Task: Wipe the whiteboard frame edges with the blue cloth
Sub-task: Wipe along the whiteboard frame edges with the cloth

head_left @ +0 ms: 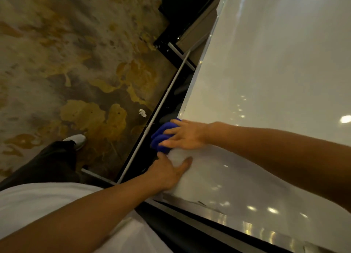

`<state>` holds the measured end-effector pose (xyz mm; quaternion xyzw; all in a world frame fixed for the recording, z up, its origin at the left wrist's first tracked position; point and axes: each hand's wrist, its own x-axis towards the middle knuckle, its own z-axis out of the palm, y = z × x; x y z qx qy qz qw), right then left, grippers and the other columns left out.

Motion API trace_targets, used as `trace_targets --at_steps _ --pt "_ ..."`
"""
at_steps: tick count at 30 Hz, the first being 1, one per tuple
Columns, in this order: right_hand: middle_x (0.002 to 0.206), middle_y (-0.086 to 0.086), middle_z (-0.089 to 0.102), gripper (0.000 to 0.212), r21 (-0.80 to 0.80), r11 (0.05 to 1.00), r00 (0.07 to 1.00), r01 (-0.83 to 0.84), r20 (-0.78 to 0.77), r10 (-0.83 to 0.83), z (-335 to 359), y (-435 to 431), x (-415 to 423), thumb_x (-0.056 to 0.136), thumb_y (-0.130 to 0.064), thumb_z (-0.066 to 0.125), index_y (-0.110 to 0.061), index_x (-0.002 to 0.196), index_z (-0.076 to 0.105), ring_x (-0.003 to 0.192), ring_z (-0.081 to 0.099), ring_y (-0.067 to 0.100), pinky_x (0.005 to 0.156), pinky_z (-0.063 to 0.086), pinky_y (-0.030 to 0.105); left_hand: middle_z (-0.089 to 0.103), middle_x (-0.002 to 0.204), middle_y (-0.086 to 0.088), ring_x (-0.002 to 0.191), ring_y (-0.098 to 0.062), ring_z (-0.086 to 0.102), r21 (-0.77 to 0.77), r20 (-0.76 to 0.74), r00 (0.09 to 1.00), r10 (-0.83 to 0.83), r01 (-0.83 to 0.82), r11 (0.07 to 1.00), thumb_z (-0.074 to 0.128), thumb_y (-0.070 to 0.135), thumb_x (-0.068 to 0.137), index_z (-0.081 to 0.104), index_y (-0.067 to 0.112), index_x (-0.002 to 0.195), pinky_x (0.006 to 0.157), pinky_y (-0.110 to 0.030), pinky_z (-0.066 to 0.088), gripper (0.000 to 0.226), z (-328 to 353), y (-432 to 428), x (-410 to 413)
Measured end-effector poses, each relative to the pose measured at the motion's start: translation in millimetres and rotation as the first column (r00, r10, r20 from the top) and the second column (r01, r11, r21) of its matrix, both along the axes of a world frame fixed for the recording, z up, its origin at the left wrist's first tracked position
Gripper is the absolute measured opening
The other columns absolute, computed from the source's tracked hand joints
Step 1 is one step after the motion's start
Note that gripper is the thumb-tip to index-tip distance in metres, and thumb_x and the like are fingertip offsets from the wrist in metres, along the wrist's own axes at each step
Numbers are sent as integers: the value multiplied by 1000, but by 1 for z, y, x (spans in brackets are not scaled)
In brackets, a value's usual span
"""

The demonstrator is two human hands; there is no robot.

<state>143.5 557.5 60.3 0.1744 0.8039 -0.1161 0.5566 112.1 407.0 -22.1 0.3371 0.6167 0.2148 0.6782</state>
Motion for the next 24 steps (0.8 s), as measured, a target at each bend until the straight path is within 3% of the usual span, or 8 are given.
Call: trace_targets --at_steps 2,5,11,14,16,18,22,24 --pt "164 -4 18 74 203 979 997 11 -81 6 10 38 2 89 -74 2 -43 152 25 151 -4 32 121 -2 51 51 136 -15 112 -32 57 -10 18 998 56 -56 998 45 94 60 22 9 138 95 -40 49 118 -1 1 -1" --pt "164 3 14 64 620 784 999 41 -30 -29 27 89 2 95 -68 7 -43 153 19 149 -2 41 119 -2 57 53 130 -13 96 -26 54 -10 -10 998 55 -55 998 41 99 53 22 12 139 80 -36 46 124 -2 5 -1" --pt "156 -6 35 69 101 993 995 -53 -73 61 2 22 3 90 -74 7 -47 145 39 147 17 30 119 8 50 61 130 -6 99 -17 57 144 70 984 165 -173 974 65 79 63 47 20 137 78 -31 48 97 -2 39 -15" --pt "165 -7 10 59 476 864 980 -166 -20 199 18 86 11 97 -66 11 -46 152 18 151 -1 31 119 0 56 63 119 -5 102 -21 63 34 139 983 121 -127 991 66 91 40 50 15 130 82 -38 57 119 3 58 -17" --pt "167 1 -1 69 682 731 999 29 -36 -6 37 144 10 93 -72 8 -42 155 10 149 -13 38 118 -5 58 62 117 -4 103 -21 62 -19 181 975 126 -125 992 66 93 32 48 13 127 87 -42 57 125 2 82 -20" --pt "166 5 -1 79 687 712 989 147 -91 -117 35 171 2 86 -80 4 -42 155 10 146 -16 46 117 -9 61 61 120 -3 107 -22 61 -51 217 960 178 -171 984 74 85 38 47 13 129 91 -40 56 119 1 119 -26" --pt "166 -1 9 64 408 913 992 9 -118 43 -9 148 -1 90 -74 7 -53 148 21 147 -10 46 116 -9 61 52 144 -11 131 -26 52 139 296 951 92 -138 981 87 27 73 47 7 140 108 -34 44 81 1 204 -33" --pt "166 0 5 64 417 909 989 -7 -131 67 -13 174 0 91 -73 5 -52 150 18 148 -11 43 116 -8 60 55 140 -6 127 -22 54 88 312 944 110 -144 986 89 30 67 51 10 136 106 -35 46 82 -3 221 -31"
